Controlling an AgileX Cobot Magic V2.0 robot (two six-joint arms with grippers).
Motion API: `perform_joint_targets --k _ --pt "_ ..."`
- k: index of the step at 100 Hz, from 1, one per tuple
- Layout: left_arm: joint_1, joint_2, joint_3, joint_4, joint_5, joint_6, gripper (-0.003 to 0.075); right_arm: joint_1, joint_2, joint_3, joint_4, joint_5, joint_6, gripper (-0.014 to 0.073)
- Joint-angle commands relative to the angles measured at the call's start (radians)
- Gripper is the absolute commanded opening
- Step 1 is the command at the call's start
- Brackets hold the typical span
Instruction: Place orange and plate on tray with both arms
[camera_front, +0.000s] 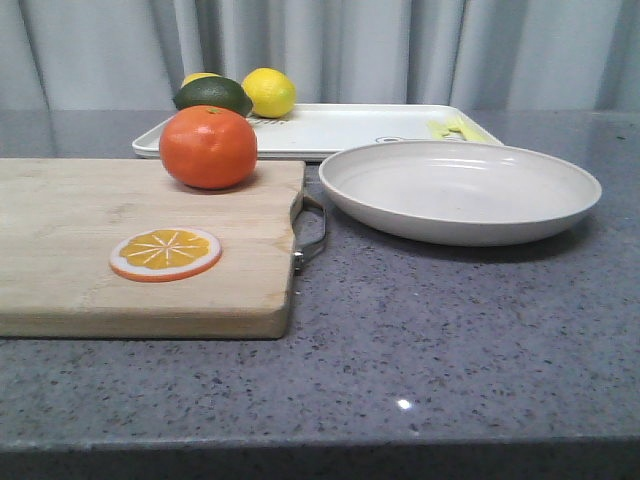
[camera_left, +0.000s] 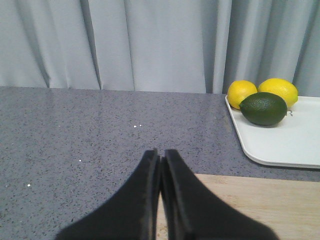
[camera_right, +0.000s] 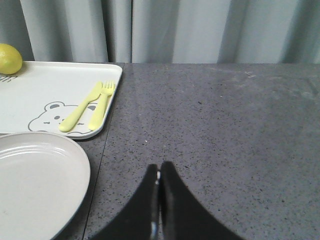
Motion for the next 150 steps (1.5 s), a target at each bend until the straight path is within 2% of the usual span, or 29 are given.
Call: perform_joint_targets --k 1,7,14,21,33,38,43,56,70,80,96,150 --pt "-0.002 0.022 -0.038 -0.001 -0.09 -0.013 -0.0018 -0.005 0.008 -0.036 -0.013 -0.077 -0.008 -0.0066" --pt "-0.002 0.036 -0.038 -0.001 -0.09 -0.013 0.0001 -0.005 0.008 -0.036 -0.013 -0.077 -0.008 -0.0066" --pt "-0.002 0.051 -0.038 -0.001 -0.09 -0.013 0.0069 -0.005 0.008 -0.036 -0.013 -0.077 -0.008 -0.0066" --pt "-0.002 0.066 -0.038 -0.001 -0.09 -0.013 0.0179 -0.005 0.008 -0.036 -0.013 -0.077 -0.008 -0.0066" --pt "-0.002 0.084 -0.038 -0.001 -0.09 -0.013 0.0424 -0.005 0.008 -0.036 -0.013 -0.077 -0.008 -0.0066" --pt "-0.002 0.088 -0.038 -0.001 -0.09 -0.013 0.0488 -0.005 0.008 -0.036 -0.013 -0.077 -0.008 -0.0066" --pt "-0.004 0.089 -0.038 -0.001 -0.09 -0.013 0.0519 -0.005 0.008 -0.036 -0.013 -0.077 -0.008 -0.0066" --pt "-0.033 0.089 -0.055 -0.001 -0.07 -0.013 0.0522 -0.005 0.008 -0.036 -0.013 -0.077 -0.008 -0.0066" --pt "-0.095 0.13 -0.134 -0.001 0.033 -0.013 0.0528 -0.005 0.008 -0.036 -0.013 -0.079 -0.008 -0.0066" --pt "-0.141 0.19 -0.208 -0.003 0.107 -0.013 0.0559 -0.005 0.008 -0.036 -0.013 -0.085 -0.008 -0.0066" --pt "-0.212 0.327 -0.35 -0.065 0.232 -0.013 0.0603 -0.005 0.008 -0.036 -0.013 -0.085 -0.008 -0.0066" --pt "-0.43 0.815 -0.872 -0.146 0.641 -0.013 0.0608 -0.005 0.008 -0.036 -0.013 -0.093 -0.008 -0.0066"
